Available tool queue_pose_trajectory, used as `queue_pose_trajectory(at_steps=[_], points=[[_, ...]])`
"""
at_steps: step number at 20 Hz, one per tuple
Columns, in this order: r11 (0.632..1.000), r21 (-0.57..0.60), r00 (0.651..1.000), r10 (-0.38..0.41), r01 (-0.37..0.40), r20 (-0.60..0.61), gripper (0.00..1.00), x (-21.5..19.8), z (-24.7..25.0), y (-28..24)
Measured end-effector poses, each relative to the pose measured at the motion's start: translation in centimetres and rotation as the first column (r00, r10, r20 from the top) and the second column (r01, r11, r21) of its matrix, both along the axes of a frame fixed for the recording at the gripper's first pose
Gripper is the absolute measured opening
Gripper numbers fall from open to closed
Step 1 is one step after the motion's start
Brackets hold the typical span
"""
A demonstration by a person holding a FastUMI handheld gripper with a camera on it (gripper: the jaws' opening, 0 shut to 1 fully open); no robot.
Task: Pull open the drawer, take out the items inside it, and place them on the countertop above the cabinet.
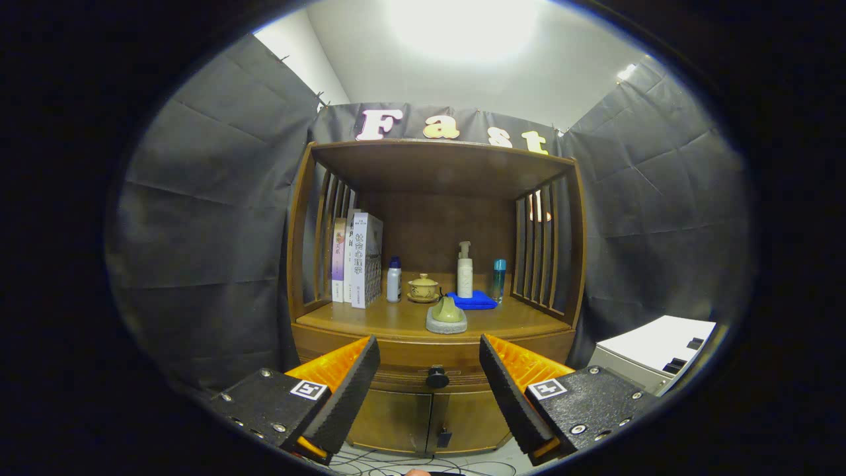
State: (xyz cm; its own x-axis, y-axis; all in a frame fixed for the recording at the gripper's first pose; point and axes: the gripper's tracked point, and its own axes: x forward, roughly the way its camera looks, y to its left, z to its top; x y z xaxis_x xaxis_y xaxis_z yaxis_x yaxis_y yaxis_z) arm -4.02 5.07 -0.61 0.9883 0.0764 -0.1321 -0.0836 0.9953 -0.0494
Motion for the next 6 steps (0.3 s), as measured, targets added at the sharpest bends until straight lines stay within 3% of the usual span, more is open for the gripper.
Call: queue_pose_trajectory(at_steps=[6], points=[[1.0, -0.006, 1.0, -0.009, 0.009, 0.008, 0.95, 0.05, 0.11, -0.34]])
